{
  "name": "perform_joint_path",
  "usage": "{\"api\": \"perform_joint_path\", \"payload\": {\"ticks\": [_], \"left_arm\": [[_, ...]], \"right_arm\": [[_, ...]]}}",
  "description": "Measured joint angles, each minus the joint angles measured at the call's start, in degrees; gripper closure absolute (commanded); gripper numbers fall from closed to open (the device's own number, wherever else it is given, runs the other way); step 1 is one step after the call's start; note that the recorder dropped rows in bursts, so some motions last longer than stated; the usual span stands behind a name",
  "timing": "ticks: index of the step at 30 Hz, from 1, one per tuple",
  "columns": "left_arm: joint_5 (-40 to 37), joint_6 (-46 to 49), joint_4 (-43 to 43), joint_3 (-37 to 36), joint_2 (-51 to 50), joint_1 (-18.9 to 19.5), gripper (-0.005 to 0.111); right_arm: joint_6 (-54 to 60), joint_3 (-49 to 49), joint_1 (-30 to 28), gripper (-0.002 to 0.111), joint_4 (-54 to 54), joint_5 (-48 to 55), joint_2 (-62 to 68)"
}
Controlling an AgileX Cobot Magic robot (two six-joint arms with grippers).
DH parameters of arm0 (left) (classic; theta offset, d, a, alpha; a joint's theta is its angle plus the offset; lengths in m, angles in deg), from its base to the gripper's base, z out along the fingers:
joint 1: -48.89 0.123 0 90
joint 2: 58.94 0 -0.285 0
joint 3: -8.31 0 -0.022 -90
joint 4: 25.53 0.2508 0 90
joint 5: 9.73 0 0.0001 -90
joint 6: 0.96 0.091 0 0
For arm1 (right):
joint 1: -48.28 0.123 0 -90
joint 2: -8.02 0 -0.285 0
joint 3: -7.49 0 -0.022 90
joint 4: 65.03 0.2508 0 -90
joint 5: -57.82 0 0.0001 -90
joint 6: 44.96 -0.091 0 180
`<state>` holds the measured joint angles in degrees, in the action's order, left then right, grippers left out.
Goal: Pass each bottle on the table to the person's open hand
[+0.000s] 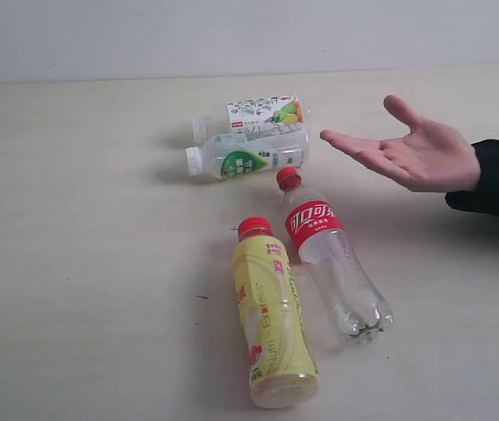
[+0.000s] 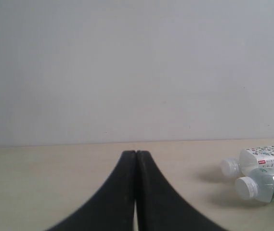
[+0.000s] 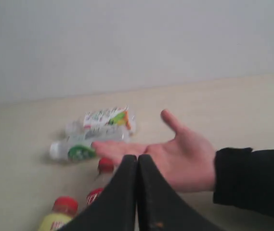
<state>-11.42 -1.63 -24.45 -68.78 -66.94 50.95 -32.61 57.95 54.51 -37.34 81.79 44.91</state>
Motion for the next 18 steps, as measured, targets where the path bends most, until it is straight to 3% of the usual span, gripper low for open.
{"api": "perform_joint_path", "payload": {"ticks": [3, 9, 18], "left_arm": [[0.0, 0.0, 0.0, 0.0, 0.0, 0.0, 0.107], [0.0, 0.0, 0.0, 0.0, 0.0, 0.0, 0.107], [0.0, 0.0, 0.0, 0.0, 0.0, 0.0, 0.107]], "right_arm": [[6.2, -6.2, 0.0, 0.108, 2.1, 10.0, 6.8], [7.9, -13.0, 0.0, 0.108, -1.0, 23.7, 20.8], [8.7, -13.5, 1.1, 0.108, -2.8, 30.3, 31.3]]}}
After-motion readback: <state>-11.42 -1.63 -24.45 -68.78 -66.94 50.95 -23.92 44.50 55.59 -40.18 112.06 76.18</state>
